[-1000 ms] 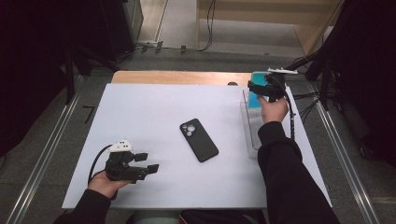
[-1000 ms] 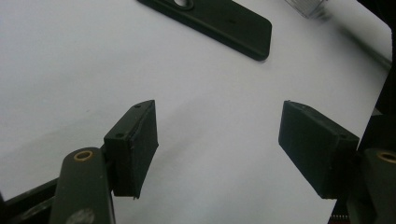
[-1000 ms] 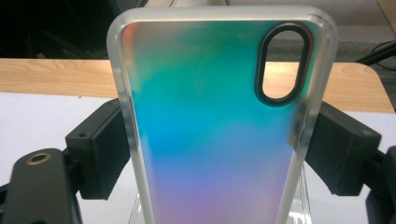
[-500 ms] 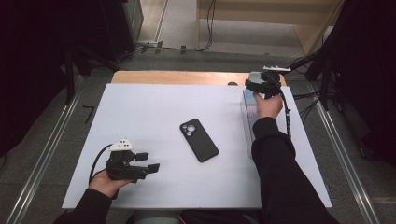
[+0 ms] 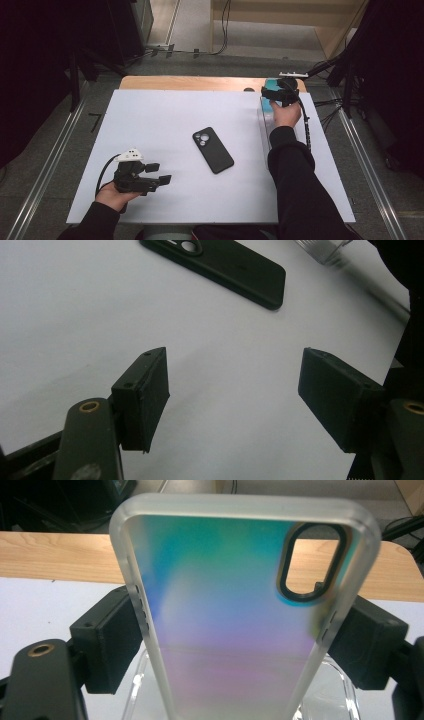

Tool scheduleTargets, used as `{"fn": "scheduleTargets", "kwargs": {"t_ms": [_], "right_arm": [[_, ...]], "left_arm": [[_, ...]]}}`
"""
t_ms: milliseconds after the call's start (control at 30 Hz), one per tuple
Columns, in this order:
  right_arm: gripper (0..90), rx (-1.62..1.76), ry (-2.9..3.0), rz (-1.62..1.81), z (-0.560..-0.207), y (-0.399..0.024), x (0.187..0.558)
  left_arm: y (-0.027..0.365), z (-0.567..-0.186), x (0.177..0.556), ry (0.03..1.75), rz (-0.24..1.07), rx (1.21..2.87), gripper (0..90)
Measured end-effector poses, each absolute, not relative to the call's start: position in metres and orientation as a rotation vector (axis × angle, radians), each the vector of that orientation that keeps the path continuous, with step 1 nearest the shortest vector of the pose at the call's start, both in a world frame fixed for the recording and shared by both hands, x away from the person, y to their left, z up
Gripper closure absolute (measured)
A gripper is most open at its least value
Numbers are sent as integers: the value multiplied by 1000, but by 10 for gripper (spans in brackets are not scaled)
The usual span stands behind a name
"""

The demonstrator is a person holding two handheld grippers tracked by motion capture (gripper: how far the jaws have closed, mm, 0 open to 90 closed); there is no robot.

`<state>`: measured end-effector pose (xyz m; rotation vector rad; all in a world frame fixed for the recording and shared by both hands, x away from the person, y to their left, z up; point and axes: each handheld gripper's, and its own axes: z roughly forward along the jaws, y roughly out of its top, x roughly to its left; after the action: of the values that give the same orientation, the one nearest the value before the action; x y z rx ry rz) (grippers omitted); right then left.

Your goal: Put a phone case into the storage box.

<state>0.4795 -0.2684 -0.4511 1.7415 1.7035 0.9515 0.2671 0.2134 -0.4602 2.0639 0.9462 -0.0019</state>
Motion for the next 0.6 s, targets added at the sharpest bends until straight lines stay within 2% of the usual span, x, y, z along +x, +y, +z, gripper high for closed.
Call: {"fn": "scheduleTargets", "kwargs": {"t_ms": [367, 600], "right_arm": [[139, 1723, 1723, 953, -453, -267, 480], [98, 1733, 1728, 956, -454, -267, 481]], "left_arm": [[214, -460, 268, 951, -11, 2057, 287], [214, -460, 268, 949, -10, 2052, 287]]}}
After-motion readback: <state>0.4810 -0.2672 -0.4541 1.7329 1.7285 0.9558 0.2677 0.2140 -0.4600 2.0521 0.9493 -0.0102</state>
